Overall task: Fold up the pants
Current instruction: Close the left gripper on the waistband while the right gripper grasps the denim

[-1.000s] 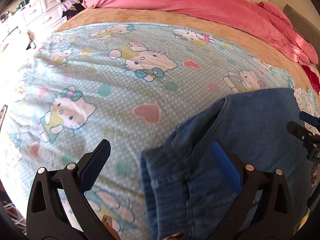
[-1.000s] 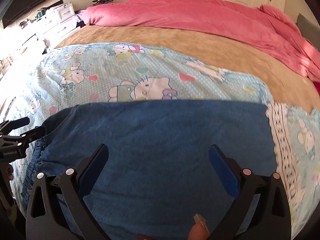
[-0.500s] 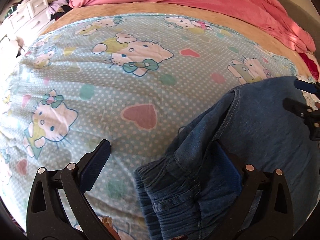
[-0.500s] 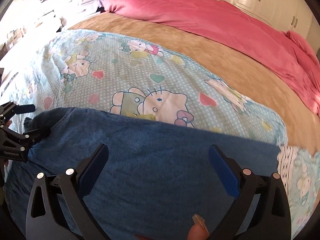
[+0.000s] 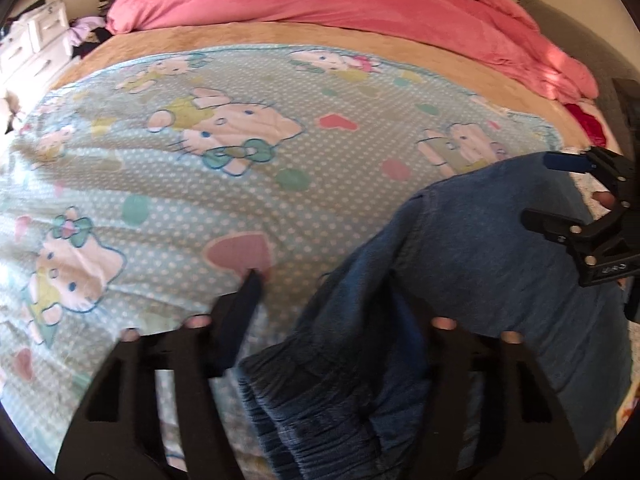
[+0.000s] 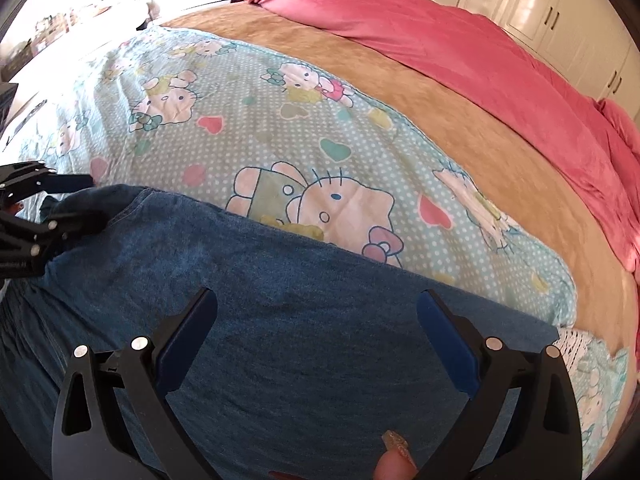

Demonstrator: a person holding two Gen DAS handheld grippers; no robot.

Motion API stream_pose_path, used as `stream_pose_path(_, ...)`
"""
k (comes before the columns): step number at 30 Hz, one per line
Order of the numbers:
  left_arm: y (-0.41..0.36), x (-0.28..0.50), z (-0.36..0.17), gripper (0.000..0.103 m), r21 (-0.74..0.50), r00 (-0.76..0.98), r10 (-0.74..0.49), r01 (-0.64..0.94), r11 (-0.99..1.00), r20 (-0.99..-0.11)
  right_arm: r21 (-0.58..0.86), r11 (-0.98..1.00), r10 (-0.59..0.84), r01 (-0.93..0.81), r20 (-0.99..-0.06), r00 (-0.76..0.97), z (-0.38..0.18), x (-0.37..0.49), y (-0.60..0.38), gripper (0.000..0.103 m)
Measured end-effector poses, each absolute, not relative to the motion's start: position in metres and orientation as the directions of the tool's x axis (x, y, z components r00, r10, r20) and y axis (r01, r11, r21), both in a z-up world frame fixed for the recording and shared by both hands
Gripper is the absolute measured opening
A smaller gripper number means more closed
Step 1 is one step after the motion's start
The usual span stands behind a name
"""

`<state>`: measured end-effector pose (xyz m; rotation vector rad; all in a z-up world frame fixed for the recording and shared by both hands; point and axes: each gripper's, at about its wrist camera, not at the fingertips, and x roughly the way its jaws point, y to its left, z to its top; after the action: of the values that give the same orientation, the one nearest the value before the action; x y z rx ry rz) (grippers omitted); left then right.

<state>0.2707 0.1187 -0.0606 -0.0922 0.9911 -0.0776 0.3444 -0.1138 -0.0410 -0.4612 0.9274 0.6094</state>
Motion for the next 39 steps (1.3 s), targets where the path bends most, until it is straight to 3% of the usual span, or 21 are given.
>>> stream_pose_path(2,0.118,0.270,-0.060,0.017,-0.107,0.550,-0.106,0.031,0.994,-0.828,-0.117,0.728,0.287,-0.675,-0.843,0.455,-0.040,0.345,-0.113,0.099)
stream_pose_path(7,0.116,0.264,-0.054,0.008,-0.128,0.561,-0.139,0.060,0.990,-0.816,-0.173,0.680,0.268,-0.712,-0.846,0.461,-0.041,0.348,-0.103,0.099)
stream_pose_path(8,0.115,0.262,-0.051,0.002,-0.140,0.564,-0.153,0.068,0.988,-0.812,-0.190,0.665,0.260,-0.722,-0.848,0.462,-0.042,0.348,-0.099,0.099)
stream_pose_path(15,0.115,0.248,-0.033,0.002,-0.149,0.602,-0.169,0.083,0.985,-0.781,-0.324,0.477,0.206,-0.817,-0.862,0.462,-0.045,0.340,-0.058,0.099)
stream_pose_path(18,0.111,0.239,-0.023,0.002,-0.125,0.624,-0.161,0.100,0.987,-0.765,-0.313,0.441,0.226,-0.841,-0.868,0.442,-0.047,0.338,-0.048,0.097)
stream_pose_path(20,0.108,0.235,-0.020,0.002,-0.109,0.632,-0.154,0.109,0.988,-0.760,-0.265,0.442,0.260,-0.857,-0.876,0.405,-0.048,0.336,-0.045,0.077)
stream_pose_path(22,0.105,0.233,-0.018,0.002,-0.100,0.632,-0.152,0.117,0.988,-0.760,-0.195,0.450,0.298,-0.872,-0.887,0.352,-0.049,0.330,-0.047,0.036)
stream_pose_path(24,0.105,0.232,-0.018,0.002,-0.081,0.635,-0.133,0.111,0.991,-0.761,-0.183,0.462,0.326,-0.868,-0.875,0.358,-0.044,0.320,-0.051,0.017)
stream_pose_path(27,0.107,0.228,-0.018,0.002,-0.073,0.635,-0.123,0.104,0.992,-0.763,-0.172,0.508,0.364,-0.844,-0.845,0.392,-0.030,0.301,-0.065,0.010)
stream_pose_path(39,0.085,0.154,0.007,0.003,-0.002,0.686,-0.122,0.173,0.985,-0.717,-0.073,0.602,0.513,-0.795,-0.727,0.455,0.026,0.183,-0.125,0.007)
